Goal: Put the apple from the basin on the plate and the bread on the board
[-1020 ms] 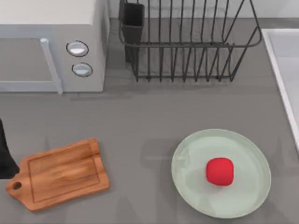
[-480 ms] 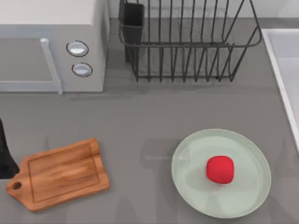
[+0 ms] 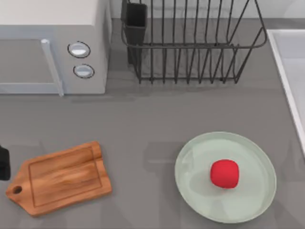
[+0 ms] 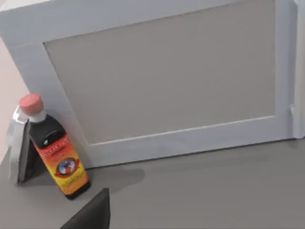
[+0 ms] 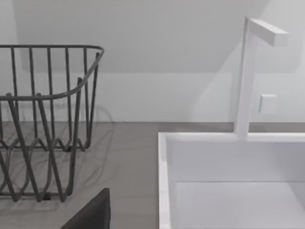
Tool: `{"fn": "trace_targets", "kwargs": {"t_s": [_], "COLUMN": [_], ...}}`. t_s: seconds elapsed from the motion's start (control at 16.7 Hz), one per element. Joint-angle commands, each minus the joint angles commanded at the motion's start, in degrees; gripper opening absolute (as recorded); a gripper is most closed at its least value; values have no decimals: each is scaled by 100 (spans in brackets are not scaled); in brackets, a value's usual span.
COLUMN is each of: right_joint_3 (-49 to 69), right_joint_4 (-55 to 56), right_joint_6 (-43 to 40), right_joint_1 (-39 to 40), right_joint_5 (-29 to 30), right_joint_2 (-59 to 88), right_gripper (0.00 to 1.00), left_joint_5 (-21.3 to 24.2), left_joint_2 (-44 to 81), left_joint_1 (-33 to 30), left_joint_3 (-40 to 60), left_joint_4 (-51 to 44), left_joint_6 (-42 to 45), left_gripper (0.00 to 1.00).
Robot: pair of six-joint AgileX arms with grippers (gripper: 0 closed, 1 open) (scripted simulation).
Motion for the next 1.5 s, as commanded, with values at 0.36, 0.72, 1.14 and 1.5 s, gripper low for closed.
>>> {"fn": "trace_targets", "kwargs": {"t_s": [0.36,0.72,1.14,1.5], "right_joint_3": [0,0,0,0], "right_joint_4": [0,0,0,0], "right_joint_6": [0,0,0,0], "right_joint_1": [0,0,0,0], "right_joint_5": [0,0,0,0], "right_joint_2": [0,0,0,0], "right_gripper": [100,100,100,100], "left_joint_5": [-5,-9,-13,-14], "left_joint_2": [2456,4598,7211,8193], "left_joint_1": [443,854,1346,1546], "left_joint_3": [1489,2863,4498,5164], "left_joint_4": [-1299,-2509,-3956,-4549], "left_joint_6": [1905,3601,5628,6445], "left_gripper": [100,100,100,100]}}
